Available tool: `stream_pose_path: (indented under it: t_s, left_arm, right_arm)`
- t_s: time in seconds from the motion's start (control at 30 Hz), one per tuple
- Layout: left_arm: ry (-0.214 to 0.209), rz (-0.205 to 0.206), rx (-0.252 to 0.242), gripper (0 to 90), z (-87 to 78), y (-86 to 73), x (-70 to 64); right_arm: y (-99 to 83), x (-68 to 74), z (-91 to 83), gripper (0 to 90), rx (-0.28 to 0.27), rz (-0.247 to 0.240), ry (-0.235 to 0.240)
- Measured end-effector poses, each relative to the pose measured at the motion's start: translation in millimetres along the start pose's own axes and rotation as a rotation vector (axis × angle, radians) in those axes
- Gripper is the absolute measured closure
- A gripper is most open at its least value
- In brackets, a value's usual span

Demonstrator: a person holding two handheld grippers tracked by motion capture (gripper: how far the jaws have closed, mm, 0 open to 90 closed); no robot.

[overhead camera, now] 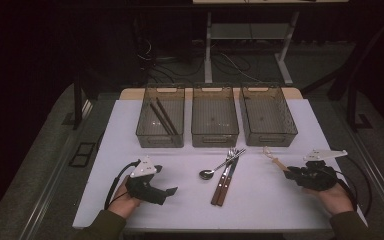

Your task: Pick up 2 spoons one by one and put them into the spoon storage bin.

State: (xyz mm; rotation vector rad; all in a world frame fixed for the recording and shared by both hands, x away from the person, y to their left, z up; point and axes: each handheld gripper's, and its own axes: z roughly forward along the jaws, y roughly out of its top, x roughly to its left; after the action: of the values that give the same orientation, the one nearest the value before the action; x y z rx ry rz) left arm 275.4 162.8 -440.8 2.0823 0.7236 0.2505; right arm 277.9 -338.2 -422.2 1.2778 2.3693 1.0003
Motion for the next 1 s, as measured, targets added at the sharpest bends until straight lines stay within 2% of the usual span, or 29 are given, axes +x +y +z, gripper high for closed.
stream_pose_path:
  t_s: [0.33, 1.0]
  left_arm:
    - [-0.001, 0.001, 0.002, 6.4, 0.4, 0.0, 0.1]
    - [-0.001, 0.0, 0.001, 6.4, 0.8, 0.0, 0.0]
  right_arm:
    - [7.8, 8.7, 1.1, 73.0, -0.018, -0.007, 0.028]
    - [34.3, 17.3, -0.6, 73.0, -0.104, -0.029, 0.051]
